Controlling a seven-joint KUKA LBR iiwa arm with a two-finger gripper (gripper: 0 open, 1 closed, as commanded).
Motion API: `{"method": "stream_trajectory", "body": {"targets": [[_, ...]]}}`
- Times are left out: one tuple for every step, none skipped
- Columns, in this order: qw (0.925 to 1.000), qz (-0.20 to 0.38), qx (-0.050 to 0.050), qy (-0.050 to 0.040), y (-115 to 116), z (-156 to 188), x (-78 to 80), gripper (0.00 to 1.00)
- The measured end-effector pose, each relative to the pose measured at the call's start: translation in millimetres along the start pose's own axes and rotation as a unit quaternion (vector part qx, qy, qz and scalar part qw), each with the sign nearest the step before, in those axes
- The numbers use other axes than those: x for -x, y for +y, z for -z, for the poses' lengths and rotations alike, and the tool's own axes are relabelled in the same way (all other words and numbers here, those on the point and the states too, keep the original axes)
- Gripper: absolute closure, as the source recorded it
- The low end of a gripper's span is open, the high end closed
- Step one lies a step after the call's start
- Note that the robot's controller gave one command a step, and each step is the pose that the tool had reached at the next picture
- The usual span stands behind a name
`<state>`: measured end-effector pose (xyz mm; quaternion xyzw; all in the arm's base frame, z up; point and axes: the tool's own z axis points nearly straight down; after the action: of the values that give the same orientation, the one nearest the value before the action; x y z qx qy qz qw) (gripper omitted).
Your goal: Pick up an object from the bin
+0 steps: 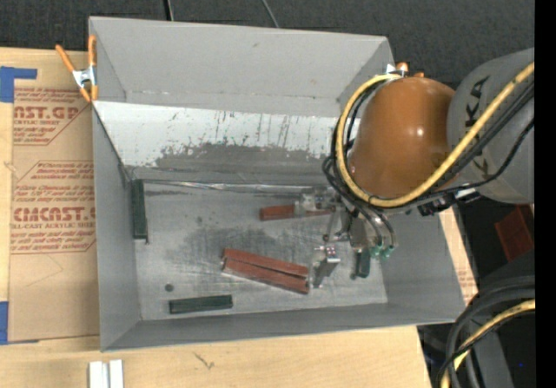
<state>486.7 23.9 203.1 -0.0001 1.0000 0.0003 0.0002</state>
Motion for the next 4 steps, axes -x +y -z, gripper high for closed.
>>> {"method": "stream_trajectory", "body": {"targets": [[0.9978, -0.066, 0.0, -0.0012, 17, -60, 1.2, 0.0], [0.989, -0.148, 0.0, 0.0009, 38, -57, 4.1, 0.0], [0.995, -0.1, 0.0, -0.0001, 55, -101, 0.1, 0.0], [0.9843, -0.176, 0.0, 0.001, 67, -134, 4.2, 0.0]]}}
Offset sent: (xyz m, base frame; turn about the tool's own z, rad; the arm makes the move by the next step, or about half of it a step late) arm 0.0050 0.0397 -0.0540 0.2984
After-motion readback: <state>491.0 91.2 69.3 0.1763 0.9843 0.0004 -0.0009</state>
